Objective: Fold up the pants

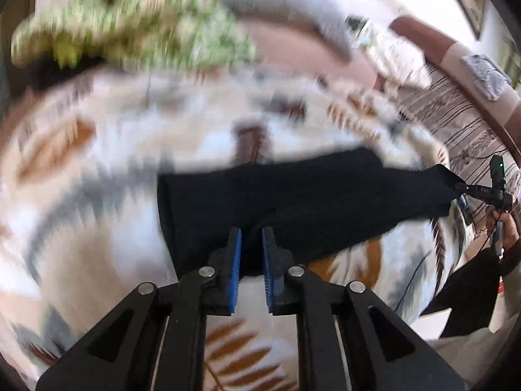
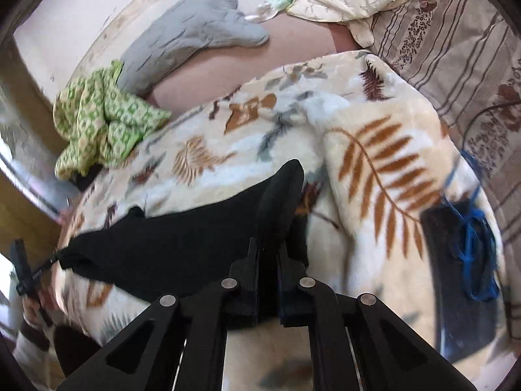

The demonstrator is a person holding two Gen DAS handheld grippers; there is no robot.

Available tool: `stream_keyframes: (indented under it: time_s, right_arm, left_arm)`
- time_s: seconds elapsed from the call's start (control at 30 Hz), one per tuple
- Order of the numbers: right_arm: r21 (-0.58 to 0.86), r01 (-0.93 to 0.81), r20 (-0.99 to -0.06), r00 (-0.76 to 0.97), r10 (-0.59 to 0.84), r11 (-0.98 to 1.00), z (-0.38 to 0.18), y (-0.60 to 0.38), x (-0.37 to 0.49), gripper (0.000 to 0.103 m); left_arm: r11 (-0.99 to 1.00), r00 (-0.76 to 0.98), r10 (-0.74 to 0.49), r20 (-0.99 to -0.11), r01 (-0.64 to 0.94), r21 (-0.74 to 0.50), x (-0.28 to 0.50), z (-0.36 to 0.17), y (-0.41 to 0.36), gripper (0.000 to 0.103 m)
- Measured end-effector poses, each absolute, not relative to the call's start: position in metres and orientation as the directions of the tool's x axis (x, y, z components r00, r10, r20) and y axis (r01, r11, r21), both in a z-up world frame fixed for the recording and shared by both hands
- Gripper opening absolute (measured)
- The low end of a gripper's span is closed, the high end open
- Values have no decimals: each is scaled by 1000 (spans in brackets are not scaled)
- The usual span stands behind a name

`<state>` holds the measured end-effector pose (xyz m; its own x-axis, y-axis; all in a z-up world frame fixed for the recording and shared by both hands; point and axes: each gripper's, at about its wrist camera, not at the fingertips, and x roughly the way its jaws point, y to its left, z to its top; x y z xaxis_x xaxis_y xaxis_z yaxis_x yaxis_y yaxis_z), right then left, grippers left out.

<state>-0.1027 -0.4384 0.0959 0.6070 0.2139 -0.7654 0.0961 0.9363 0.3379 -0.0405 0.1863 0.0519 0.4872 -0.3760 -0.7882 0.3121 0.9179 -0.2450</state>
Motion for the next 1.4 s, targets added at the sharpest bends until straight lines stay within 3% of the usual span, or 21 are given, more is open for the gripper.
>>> stream_keyframes:
  time_s: [0.1, 0.2, 0.27, 0.33, 0.4, 0.53, 0.67, 0.83, 0.93, 1.1, 1.4]
  right_arm:
    - [260, 157, -849, 507, 149, 953, 64, -440, -97, 19]
    - [222, 218, -886, 451, 104, 950, 57, -446, -97, 25]
    - [172, 236, -856, 516, 26, 956, 81, -448, -106, 42]
    - [156, 201, -816, 578, 12, 967, 105, -439, -110, 44]
    - [200, 98, -792, 603, 102, 975, 118, -416, -107, 44]
    - [265, -126, -752, 594, 287, 956, 121, -341, -93, 45]
    - [254, -272, -748, 553, 367, 928, 104, -259, -71, 45]
    - [218, -318, -787, 502, 359, 923, 65, -208, -68, 45]
    - [207, -335, -790, 497, 359, 919, 49, -217, -88, 45]
    - [221, -236, -786, 532, 316, 946, 64, -269, -105, 46]
    - [157, -29, -799, 584, 144, 987, 68, -342, -104, 49]
  left_arm:
    - [902, 466, -432, -772, 234, -363, -41, 40, 201, 26]
    - [911, 514, -407, -755, 176, -372, -45, 60, 219, 62]
    - [912, 557, -401, -727, 167, -376, -47, 76, 230, 63]
    - [918, 601, -375, -706, 138, -371, -44, 92, 239, 71]
    - [918, 631, -365, -684, 123, -376, -39, 98, 240, 75]
    - [907, 614, -389, -686, 125, -402, -20, 92, 223, 76]
    - [917, 566, -388, -727, 156, -368, -9, 71, 185, 76]
    - [976, 508, -219, -833, 116, -186, -7, 36, 164, 76]
    - [980, 514, -199, -834, 98, -173, -10, 36, 168, 78]
    - [967, 560, -248, -790, 96, -235, -21, 62, 159, 78]
    - [972, 612, -232, -756, 174, -158, -29, 81, 94, 78]
